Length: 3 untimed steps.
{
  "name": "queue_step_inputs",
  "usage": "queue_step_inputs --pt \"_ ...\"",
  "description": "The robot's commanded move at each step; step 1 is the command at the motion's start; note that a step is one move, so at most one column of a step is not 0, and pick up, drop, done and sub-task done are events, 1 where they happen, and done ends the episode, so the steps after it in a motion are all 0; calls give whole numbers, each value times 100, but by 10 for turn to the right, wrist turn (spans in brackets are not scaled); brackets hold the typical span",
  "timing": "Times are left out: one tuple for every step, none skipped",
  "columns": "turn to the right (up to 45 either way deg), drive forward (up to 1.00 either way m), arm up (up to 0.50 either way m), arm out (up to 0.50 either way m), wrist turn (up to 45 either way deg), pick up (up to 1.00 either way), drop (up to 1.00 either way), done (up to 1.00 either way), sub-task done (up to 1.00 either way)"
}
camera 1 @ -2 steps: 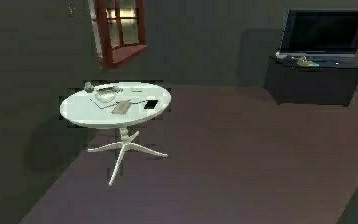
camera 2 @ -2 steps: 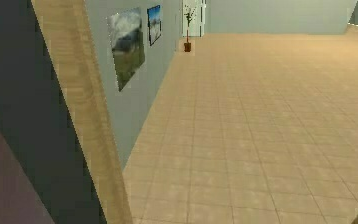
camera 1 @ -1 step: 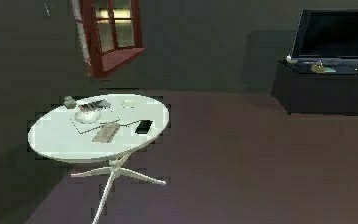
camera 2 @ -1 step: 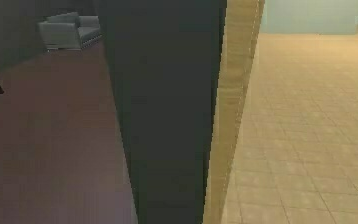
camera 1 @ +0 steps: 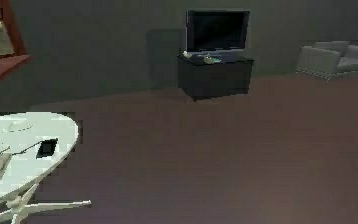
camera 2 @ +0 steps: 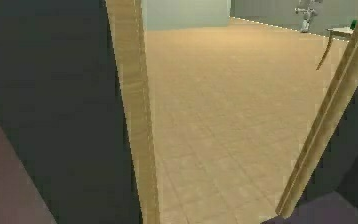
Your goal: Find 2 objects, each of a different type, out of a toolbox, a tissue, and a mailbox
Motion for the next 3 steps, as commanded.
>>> queue_step_inputs --pt "0 80 0 0 0 0 0 0 0" --pt "60 0 0 0 0 0 0 0 0" --pt "0 100 0 0 0 0 0 0 0"
